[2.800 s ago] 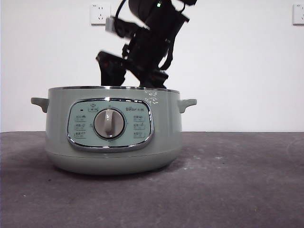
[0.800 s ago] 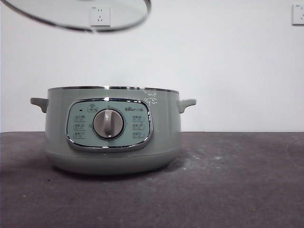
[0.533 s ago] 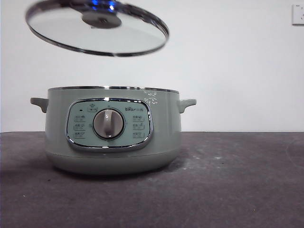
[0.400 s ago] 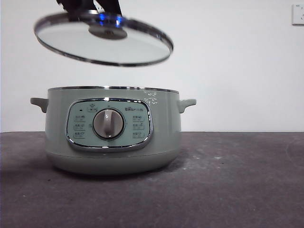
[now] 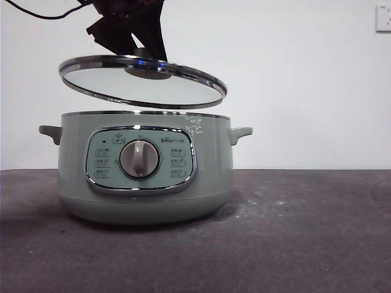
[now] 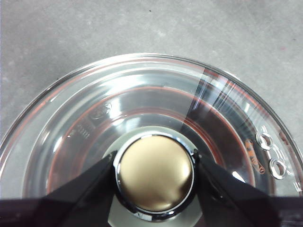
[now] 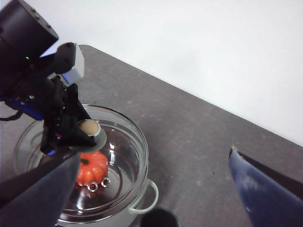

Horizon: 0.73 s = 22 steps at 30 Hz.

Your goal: Pick up the pumpkin,open the lid,put the pumpkin in the pot,close the lid

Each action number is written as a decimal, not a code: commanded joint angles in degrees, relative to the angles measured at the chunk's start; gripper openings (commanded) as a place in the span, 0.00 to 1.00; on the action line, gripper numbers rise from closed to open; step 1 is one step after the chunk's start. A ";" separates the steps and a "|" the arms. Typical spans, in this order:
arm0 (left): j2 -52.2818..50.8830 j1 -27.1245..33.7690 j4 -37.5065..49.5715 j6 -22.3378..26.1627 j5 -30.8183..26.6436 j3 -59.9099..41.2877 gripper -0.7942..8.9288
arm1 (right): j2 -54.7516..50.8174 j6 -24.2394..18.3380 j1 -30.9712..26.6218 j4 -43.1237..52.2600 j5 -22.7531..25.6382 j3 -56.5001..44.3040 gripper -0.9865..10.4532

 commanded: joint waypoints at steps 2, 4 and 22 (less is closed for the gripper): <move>0.85 -0.04 1.40 0.61 0.59 0.57 0.07 | 0.07 0.59 0.07 0.39 0.11 0.09 0.63; 1.29 -0.04 1.44 0.61 0.57 0.57 0.07 | 0.07 0.57 0.07 0.39 0.11 0.09 0.63; 3.80 -0.07 1.11 0.44 0.70 0.46 0.07 | 0.07 0.57 0.07 0.37 0.09 0.07 0.63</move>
